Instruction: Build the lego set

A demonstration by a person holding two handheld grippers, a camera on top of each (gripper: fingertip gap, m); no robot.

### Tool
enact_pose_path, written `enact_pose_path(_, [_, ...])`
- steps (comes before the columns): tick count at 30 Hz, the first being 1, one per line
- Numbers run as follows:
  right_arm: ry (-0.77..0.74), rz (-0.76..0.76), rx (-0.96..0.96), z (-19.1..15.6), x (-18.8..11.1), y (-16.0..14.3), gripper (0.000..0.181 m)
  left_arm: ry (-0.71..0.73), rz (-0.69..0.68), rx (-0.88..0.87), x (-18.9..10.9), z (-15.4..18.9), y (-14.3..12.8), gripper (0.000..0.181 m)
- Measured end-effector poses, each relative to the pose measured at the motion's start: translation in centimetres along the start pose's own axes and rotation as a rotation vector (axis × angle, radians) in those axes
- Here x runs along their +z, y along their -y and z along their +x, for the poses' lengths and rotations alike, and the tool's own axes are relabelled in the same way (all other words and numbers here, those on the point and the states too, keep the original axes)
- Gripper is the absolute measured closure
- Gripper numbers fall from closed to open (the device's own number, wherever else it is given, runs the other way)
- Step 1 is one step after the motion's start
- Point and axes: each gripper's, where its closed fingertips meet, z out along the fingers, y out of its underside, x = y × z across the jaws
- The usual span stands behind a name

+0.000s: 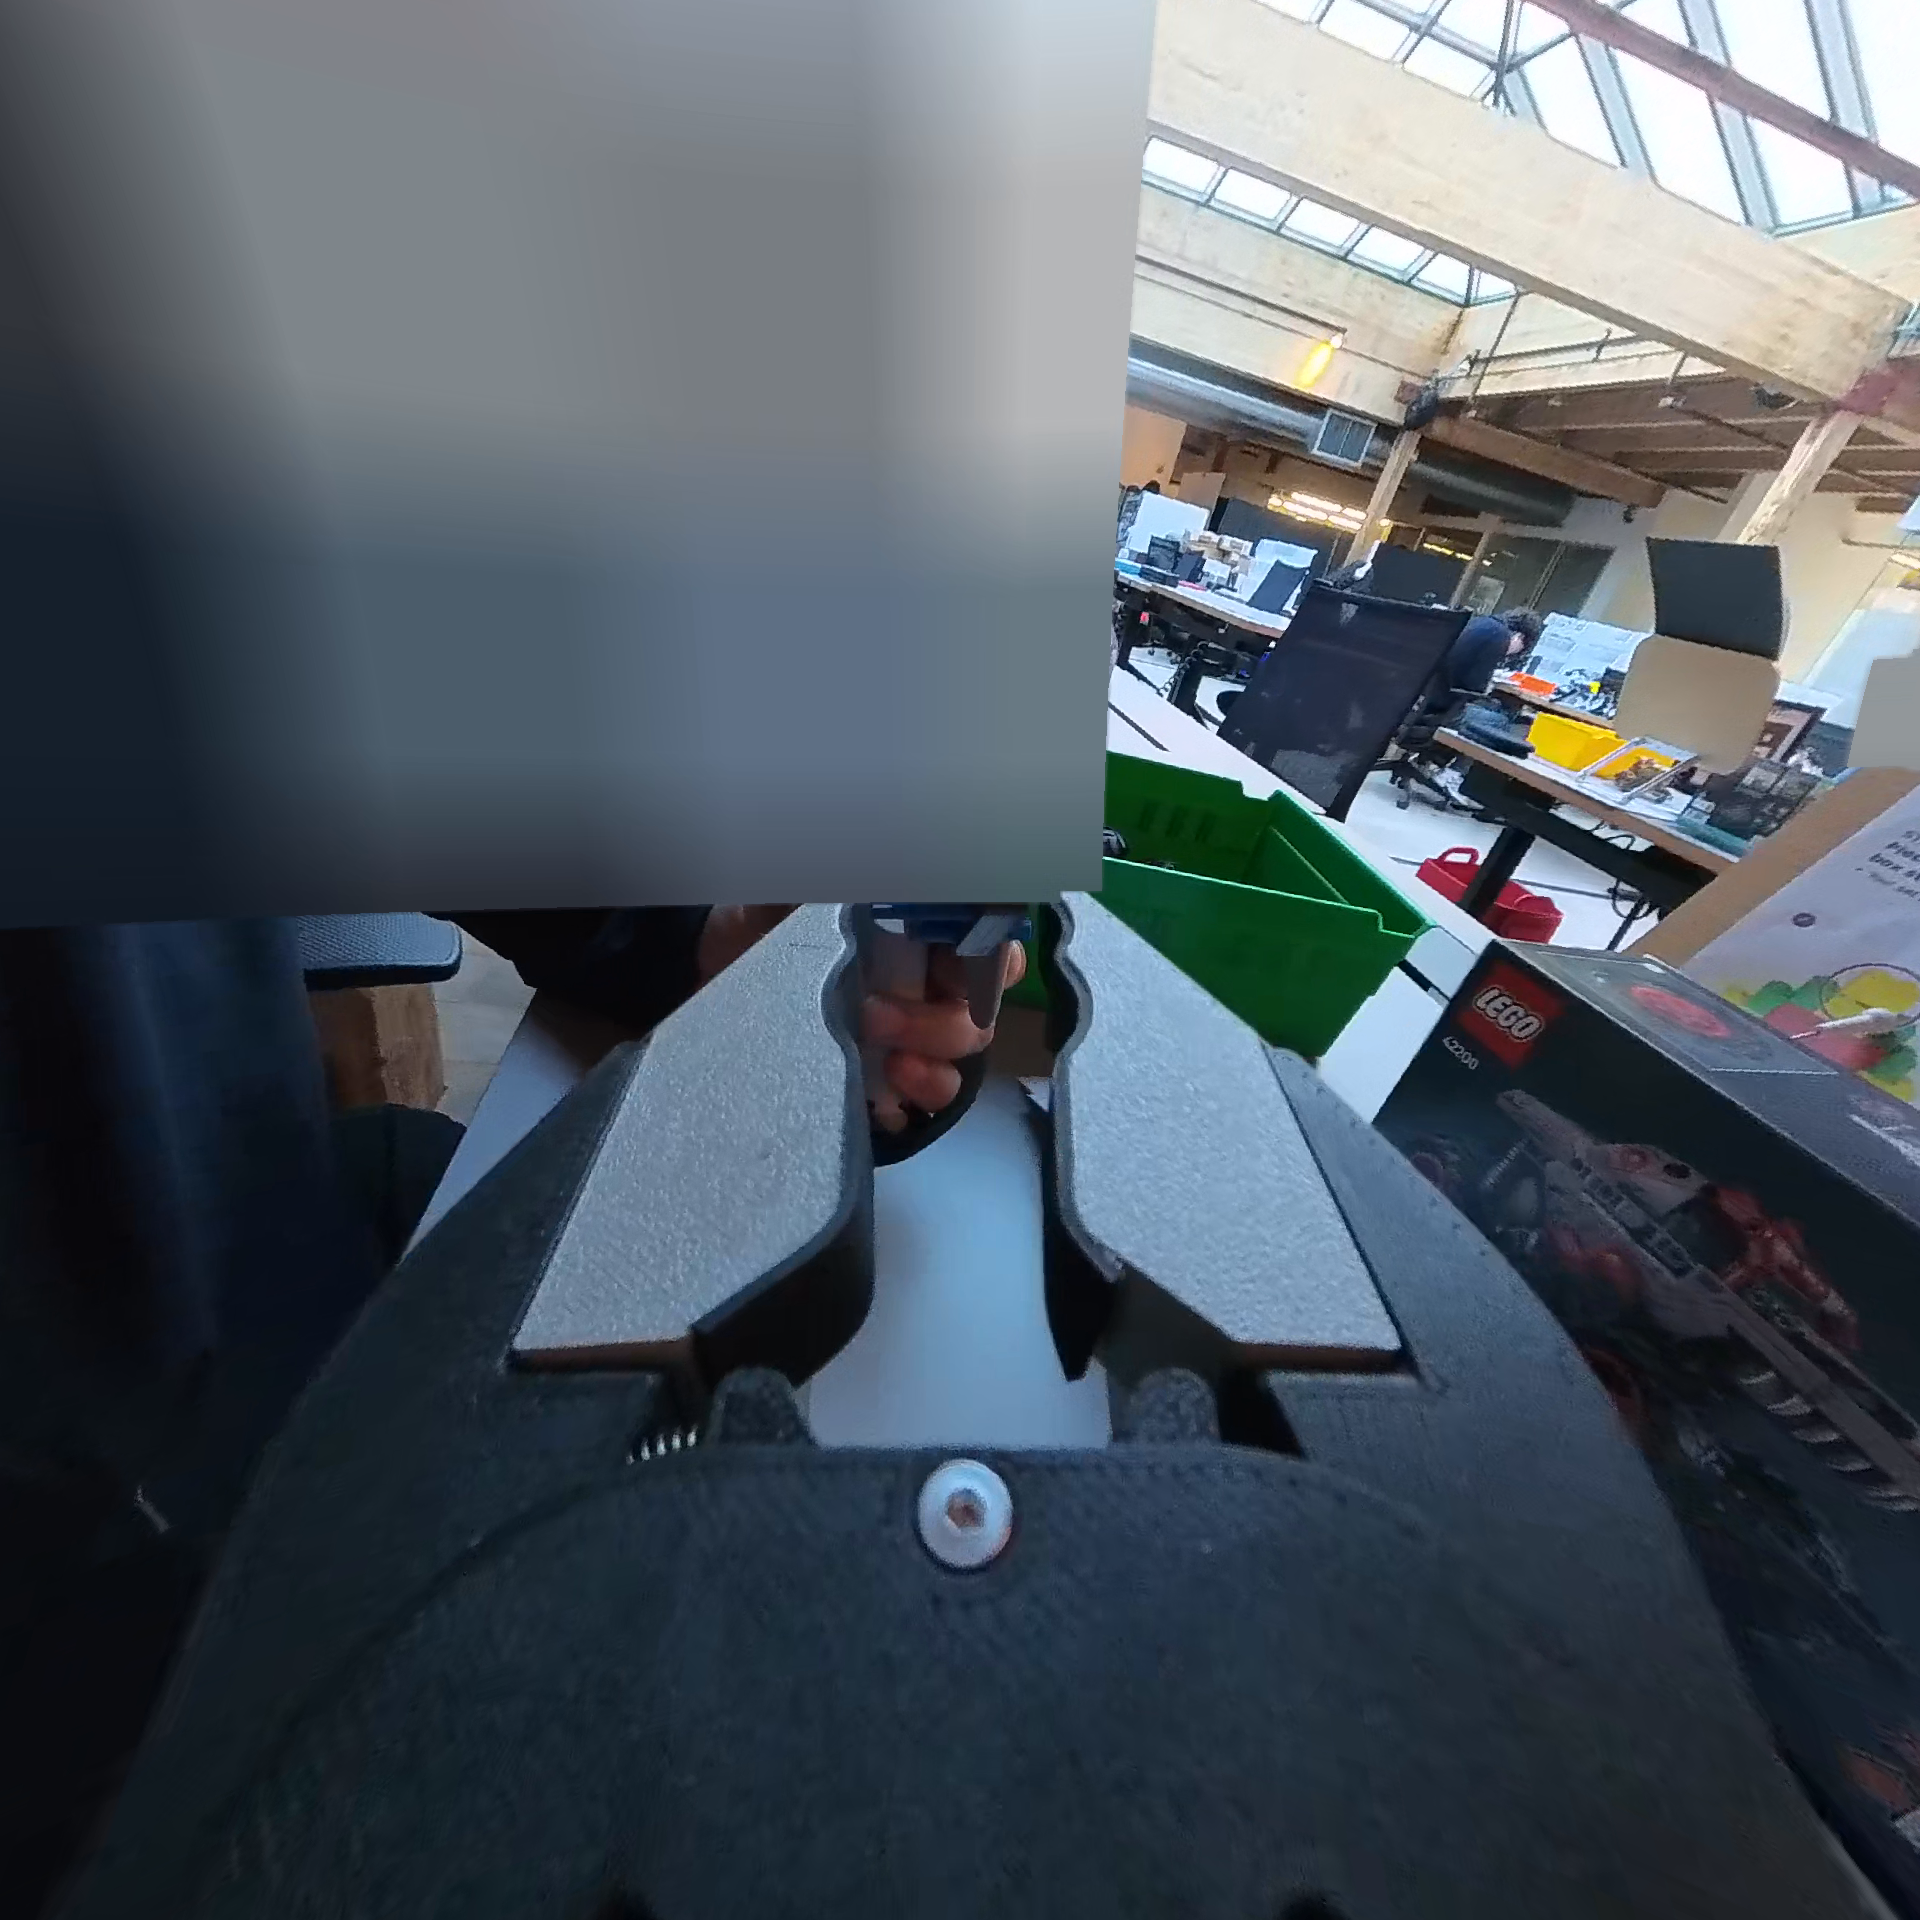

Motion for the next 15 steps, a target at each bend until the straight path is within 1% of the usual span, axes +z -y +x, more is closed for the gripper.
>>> enact_pose_path(2, [-0.015,-0.008,-0.026,-0.14,-0.22,0.06,0.153,0.002,0.001,-0.002,-0.03,-0.09,0.03,0.158])
enact_pose_path(4, [-0.022,-0.014,-0.057,-0.36,-0.19,-0.06,0.149,0.002,0.008,-0.004,-0.06,-0.07,0.17,0.158])
enact_pose_path(6, [-0.048,-0.016,-0.081,-0.4,-0.26,-0.06,0.155,0.0,0.011,-0.005,-0.03,0.02,0.25,0.158])
enact_pose_path(7, [-0.051,-0.012,-0.085,-0.49,-0.31,0.0,0.155,-0.001,0.011,-0.003,-0.01,0.07,0.26,0.158])
enact_pose_path(12, [0.002,0.015,-0.059,-0.7,-0.55,0.17,0.156,-0.022,0.011,0.021,0.14,0.75,0.44,0.157])
enact_pose_path(15, [0.019,0.015,-0.038,-0.82,-0.61,0.31,0.158,-0.023,0.014,0.002,0.16,0.8,0.43,0.157])
